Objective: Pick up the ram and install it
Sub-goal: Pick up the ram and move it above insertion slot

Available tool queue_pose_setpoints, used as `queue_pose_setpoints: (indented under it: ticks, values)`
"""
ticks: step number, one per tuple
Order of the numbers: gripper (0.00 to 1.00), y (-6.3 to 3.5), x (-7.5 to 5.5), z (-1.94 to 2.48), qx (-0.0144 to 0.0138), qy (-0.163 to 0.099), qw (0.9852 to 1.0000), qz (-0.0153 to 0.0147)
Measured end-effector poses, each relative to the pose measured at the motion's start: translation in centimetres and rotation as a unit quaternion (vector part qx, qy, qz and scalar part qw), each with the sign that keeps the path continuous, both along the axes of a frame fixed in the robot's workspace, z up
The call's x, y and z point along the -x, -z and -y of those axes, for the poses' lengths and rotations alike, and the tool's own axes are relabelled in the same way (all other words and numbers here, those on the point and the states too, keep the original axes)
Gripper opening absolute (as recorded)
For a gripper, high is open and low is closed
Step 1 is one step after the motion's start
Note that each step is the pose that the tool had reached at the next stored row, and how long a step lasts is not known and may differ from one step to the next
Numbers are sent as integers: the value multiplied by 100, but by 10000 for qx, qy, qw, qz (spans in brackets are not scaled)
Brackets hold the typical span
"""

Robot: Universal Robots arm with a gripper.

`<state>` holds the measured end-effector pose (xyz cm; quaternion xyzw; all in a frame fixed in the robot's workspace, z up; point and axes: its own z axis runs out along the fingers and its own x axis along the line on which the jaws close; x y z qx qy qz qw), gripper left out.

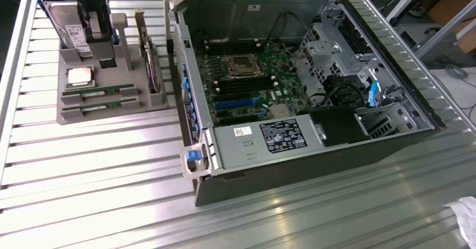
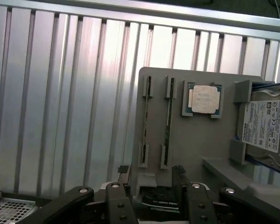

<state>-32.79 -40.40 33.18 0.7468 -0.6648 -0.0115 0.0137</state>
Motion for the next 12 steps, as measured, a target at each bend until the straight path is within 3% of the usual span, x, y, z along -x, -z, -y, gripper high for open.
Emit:
queue_pose_setpoints:
  ticks: [4,12]
  values:
    - [48,42,0,0,0,275,9996,0]
    - [48,72,1,2,0,295,9996,0]
